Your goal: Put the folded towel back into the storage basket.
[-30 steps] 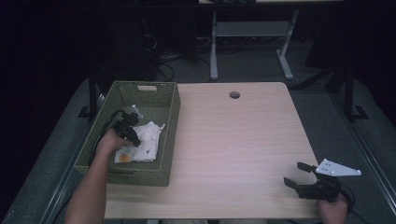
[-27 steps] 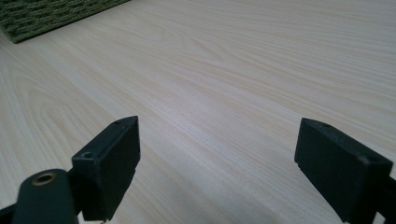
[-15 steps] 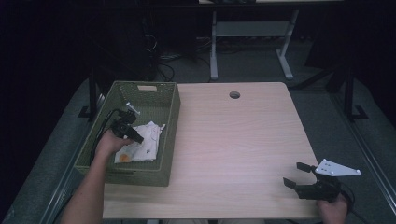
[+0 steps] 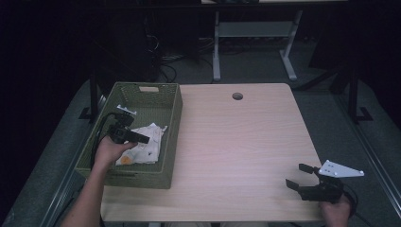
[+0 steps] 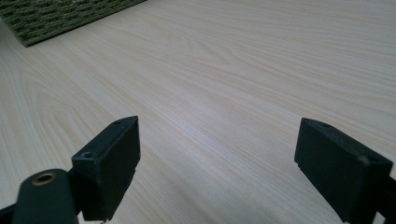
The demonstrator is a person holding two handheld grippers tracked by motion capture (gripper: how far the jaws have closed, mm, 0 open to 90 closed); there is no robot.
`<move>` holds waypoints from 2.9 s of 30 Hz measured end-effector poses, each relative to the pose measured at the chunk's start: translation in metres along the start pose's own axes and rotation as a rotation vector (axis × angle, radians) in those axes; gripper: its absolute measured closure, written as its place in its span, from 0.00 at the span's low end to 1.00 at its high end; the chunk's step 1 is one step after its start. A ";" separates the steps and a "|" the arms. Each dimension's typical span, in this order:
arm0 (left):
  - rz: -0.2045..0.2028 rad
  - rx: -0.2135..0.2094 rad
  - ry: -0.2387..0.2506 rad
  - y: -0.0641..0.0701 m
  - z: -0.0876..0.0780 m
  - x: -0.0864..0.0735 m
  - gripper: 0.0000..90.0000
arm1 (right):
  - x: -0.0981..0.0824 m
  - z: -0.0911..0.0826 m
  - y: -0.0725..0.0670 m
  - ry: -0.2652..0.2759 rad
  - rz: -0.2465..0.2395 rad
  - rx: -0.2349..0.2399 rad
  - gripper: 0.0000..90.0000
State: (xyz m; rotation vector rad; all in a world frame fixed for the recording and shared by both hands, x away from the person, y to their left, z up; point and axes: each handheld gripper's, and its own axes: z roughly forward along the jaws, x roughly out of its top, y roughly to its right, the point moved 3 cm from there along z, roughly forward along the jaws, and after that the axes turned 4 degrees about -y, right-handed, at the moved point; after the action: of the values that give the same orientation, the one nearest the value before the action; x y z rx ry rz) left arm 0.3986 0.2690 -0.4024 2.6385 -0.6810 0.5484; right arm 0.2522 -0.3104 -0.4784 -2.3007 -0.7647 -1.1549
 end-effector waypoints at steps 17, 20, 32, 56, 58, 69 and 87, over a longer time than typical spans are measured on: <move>0.062 -0.171 0.222 0.029 -0.027 -0.019 0.63 | 0.002 0.001 -0.001 0.004 -0.010 0.016 0.15; 0.060 -0.207 0.254 0.032 -0.029 -0.022 0.63 | 0.002 0.001 -0.001 0.005 -0.011 0.017 0.15; 0.036 -0.368 0.360 0.053 -0.038 -0.018 0.50 | 0.001 -0.001 -0.003 0.006 -0.014 0.013 0.15; 0.145 -0.400 0.392 0.115 -0.038 0.004 0.43 | 0.001 -0.002 -0.004 0.010 -0.025 0.014 0.15; 0.160 -0.398 0.385 0.121 -0.035 0.007 0.43 | 0.002 -0.002 -0.004 0.012 -0.023 0.016 0.15; 0.223 -0.421 0.381 0.161 -0.020 0.016 0.43 | 0.002 -0.002 -0.005 0.008 -0.025 0.019 0.15; 0.329 -0.342 0.315 0.235 0.040 0.010 0.42 | 0.002 -0.002 -0.005 0.012 -0.027 0.022 0.15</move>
State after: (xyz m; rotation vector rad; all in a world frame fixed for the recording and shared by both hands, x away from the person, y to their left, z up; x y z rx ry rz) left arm 0.2950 0.0552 -0.3754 2.0770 -1.0106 0.8334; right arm 0.2486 -0.3071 -0.4750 -2.2697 -0.8018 -1.1657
